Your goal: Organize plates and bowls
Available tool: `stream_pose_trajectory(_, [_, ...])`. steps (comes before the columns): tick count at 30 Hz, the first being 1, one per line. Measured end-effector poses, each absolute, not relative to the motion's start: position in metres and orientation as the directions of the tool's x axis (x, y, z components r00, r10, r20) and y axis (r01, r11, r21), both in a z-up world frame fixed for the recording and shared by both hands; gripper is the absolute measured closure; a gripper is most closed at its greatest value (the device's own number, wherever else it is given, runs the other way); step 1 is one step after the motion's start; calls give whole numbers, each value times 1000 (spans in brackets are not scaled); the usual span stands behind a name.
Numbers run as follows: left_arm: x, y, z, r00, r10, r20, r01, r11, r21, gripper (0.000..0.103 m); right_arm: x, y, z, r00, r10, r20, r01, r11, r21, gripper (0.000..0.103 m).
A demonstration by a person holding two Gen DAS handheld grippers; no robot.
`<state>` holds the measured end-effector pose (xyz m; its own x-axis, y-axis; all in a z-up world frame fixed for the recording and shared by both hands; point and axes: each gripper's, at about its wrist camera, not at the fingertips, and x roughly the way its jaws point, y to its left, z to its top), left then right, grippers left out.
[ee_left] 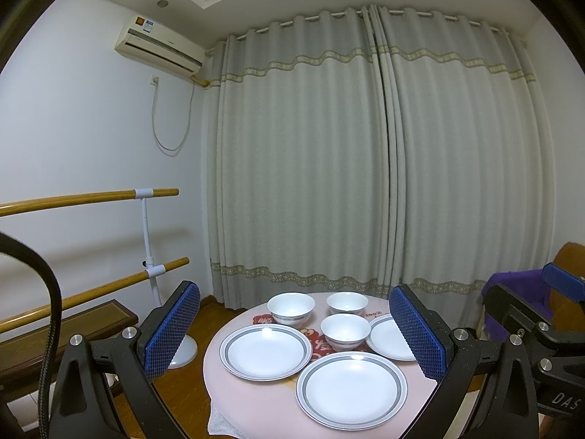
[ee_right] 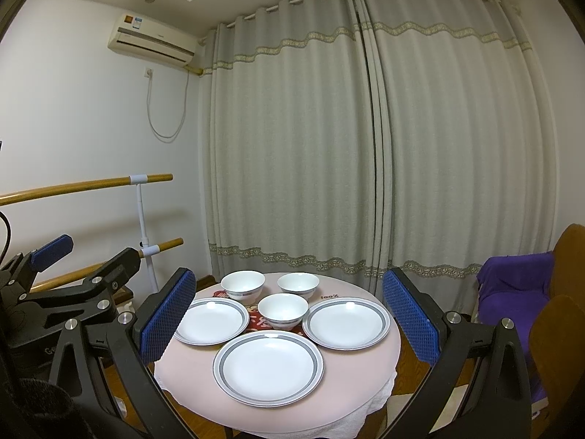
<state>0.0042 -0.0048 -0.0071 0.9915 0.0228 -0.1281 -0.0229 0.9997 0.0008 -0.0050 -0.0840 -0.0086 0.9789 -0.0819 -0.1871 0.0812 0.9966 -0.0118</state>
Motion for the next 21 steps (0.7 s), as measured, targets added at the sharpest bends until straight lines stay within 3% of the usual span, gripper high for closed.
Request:
stream_pose_trajectory(14, [17, 3, -8, 989, 11, -150, -12, 1000, -3, 0, 4, -84, -14, 975, -86, -204, 86, 996, -9, 0])
stream_pose_trajectory(21, [55, 20, -20, 969, 1, -247, -6, 1000, -19, 1, 25, -96, -32, 956, -120, -267, 129, 991, 17, 0])
